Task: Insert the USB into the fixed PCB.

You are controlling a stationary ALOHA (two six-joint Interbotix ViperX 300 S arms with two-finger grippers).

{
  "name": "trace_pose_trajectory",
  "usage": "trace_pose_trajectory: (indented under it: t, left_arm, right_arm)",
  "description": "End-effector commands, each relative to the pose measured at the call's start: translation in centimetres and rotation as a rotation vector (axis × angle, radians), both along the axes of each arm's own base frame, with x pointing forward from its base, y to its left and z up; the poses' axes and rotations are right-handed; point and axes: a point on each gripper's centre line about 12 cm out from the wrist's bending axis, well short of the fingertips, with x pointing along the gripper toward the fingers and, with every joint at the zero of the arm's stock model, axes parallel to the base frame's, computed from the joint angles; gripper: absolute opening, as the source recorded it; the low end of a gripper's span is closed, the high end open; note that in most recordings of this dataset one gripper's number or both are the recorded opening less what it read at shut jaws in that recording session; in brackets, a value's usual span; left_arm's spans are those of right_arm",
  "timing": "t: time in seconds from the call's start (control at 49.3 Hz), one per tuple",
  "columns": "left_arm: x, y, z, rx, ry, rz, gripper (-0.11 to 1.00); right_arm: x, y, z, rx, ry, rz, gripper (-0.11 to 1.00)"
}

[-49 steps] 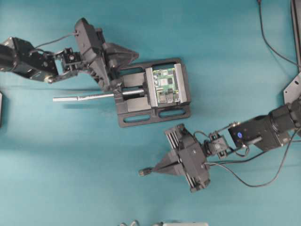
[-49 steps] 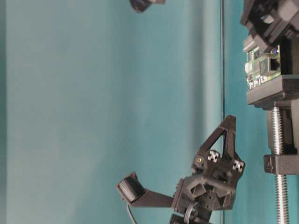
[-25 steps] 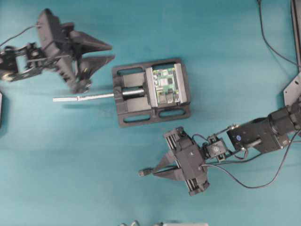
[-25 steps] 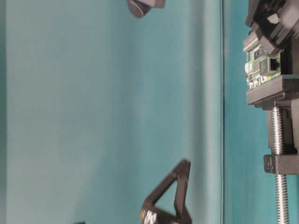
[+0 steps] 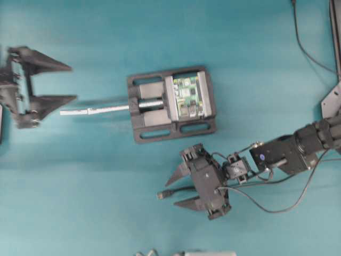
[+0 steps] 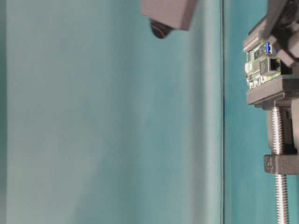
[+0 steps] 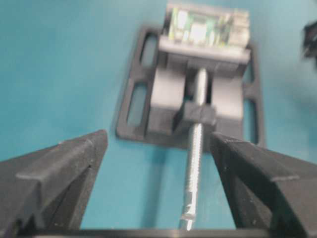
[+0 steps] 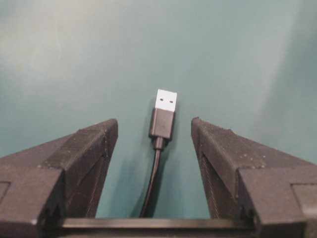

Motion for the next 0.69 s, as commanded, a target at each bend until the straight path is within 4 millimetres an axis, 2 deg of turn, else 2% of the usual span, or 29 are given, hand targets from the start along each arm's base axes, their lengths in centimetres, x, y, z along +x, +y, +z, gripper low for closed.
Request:
trace_pose_trajectory:
  t: [0.0,0.284,0.487,0.67]
  left_arm:
    - [-1.2,-0.2,1.0,0.011,-0.056,0.0,1.0]
    - [-4.5,-1.1,0.7,-0.03,0.071,-0.021,1.0]
    - [-4.8,-1.1,0.4,-0.024,0.035,-0.018,1.0]
    - [-4.9,-1.1,0.0,-0.021,0.023,-0.017,1.0]
  right_arm:
    - [0.6,0.1,0.7,0.005,-0.028,-0.001,0.66]
    - [0.6,0.0,0.1,-0.004,-0.015,-0.006,0.65]
    - [0.8,-0.2,-0.7,0.001,0.004,-0.028,0.64]
    - [0.7,-0.4,-0.9,0.012,0.016,-0.056,0.55]
